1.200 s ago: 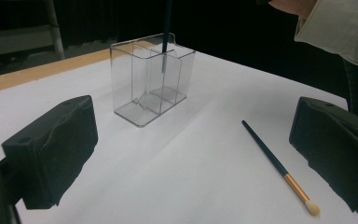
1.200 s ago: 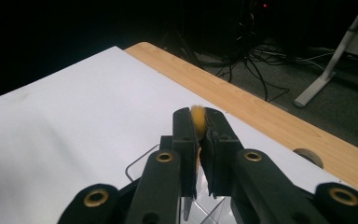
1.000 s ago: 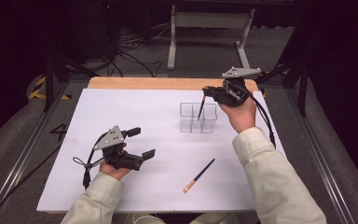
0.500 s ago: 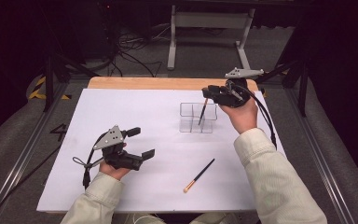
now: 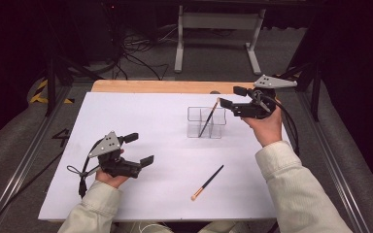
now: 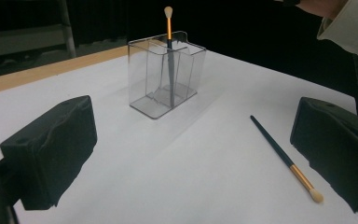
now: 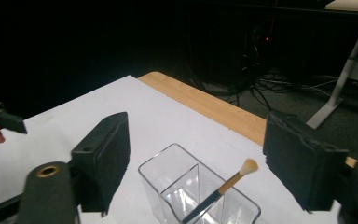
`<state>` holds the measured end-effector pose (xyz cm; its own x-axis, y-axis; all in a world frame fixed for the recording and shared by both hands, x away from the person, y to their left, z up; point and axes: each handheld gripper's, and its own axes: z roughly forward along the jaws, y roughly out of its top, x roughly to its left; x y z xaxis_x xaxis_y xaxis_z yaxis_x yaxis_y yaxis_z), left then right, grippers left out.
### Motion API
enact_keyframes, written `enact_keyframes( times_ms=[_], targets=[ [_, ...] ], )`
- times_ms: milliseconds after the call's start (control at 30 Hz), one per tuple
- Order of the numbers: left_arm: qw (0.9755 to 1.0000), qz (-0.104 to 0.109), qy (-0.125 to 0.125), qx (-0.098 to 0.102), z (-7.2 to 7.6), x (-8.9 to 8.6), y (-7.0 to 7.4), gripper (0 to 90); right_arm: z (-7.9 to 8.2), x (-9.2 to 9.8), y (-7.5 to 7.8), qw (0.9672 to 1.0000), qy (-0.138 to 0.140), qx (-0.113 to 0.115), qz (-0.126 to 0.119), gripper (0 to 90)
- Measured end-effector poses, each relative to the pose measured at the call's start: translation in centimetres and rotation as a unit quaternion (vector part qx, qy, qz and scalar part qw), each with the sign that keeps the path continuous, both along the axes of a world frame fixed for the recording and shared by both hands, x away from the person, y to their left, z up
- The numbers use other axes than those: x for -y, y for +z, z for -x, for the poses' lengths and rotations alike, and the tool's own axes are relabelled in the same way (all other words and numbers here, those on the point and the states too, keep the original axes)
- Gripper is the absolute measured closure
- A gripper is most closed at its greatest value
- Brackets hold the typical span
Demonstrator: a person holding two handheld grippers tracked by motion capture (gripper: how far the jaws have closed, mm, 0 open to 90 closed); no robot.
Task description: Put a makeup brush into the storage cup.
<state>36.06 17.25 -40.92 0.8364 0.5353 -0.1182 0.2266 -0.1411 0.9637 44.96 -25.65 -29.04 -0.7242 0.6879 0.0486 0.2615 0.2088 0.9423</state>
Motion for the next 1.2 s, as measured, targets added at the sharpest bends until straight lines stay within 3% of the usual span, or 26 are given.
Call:
enact_keyframes(
  times_ms=[233, 433, 1000, 1200],
  targets=[
    [1.0, -0.001, 0.008, 0.004, 0.5, -0.8, 0.2, 1.0, 2.4, 1.2, -0.5, 0.9993, 0.014, 0.036, 0.002, 13.5],
    [0.9999, 0.001, 0.014, 0.004, 0.9, -1.6, 0.3, 1.0, 4.6, 2.4, -1.3, 0.9982, 0.018, 0.055, -0.014, 11.1],
    [0.9995, -0.001, 0.03, 0.0, 1.6, -3.4, 0.1, 1.0, 8.7, 5.6, -4.9, 0.9958, 0.017, 0.073, -0.053, 9.2],
    [0.9994, -0.001, 0.033, 0.0, 1.9, -3.7, -0.1, 0.9, 9.5, 6.2, -6.6, 0.9961, 0.012, 0.07, -0.051, 7.2]
  ],
)
